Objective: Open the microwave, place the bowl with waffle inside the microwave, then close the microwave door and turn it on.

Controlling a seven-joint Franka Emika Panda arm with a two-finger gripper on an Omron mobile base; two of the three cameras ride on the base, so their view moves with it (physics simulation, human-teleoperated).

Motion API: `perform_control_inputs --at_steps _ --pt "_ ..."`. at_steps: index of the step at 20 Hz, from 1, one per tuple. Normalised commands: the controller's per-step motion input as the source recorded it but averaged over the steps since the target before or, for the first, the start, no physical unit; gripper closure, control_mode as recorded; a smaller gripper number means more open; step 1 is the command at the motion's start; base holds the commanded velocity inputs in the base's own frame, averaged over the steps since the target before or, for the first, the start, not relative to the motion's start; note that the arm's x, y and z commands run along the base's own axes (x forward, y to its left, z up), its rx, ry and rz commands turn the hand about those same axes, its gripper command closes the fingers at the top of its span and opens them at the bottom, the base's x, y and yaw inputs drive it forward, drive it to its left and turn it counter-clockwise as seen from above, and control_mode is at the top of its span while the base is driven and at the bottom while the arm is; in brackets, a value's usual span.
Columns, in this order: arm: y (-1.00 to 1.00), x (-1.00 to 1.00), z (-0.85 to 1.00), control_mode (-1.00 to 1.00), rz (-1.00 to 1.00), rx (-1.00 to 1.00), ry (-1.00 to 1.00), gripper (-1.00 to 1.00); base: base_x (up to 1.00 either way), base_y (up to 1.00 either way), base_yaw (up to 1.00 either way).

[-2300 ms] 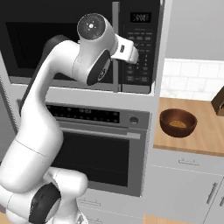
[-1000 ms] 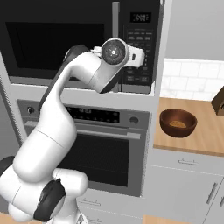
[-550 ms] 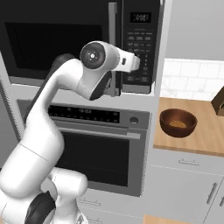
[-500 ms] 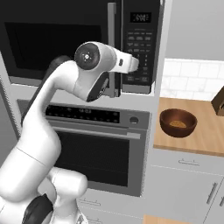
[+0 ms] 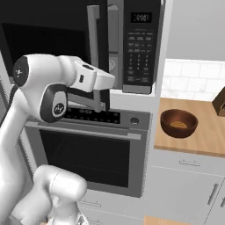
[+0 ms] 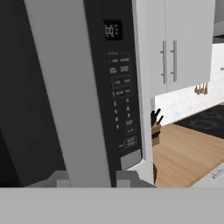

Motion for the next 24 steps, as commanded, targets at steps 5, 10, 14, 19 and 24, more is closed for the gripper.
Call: perform_control_inputs --at_steps 5,10,14,19,24 --pt "0.14 -1.00 -0.29 -1.00 -0.06 -0.12 0.00 1.00 0.00 0.00 0.00" --pt "0.50 -0.95 -0.39 -1.00 0.00 -0.22 0.00 1.00 0.00 0.00 0.00" --pt "0.61 -0.87 -0.06 -1.00 -0.18 -0.14 0.00 1.00 0.00 0.00 0.00" --pt "0.60 -0.87 0.00 -1.00 -0.26 -0.08 0.00 -1.00 0.00 0.00 0.00" --pt "0.24 -0.30 0.00 -1.00 -0.10 -0.01 0.00 -1.00 0.00 0.00 0.00"
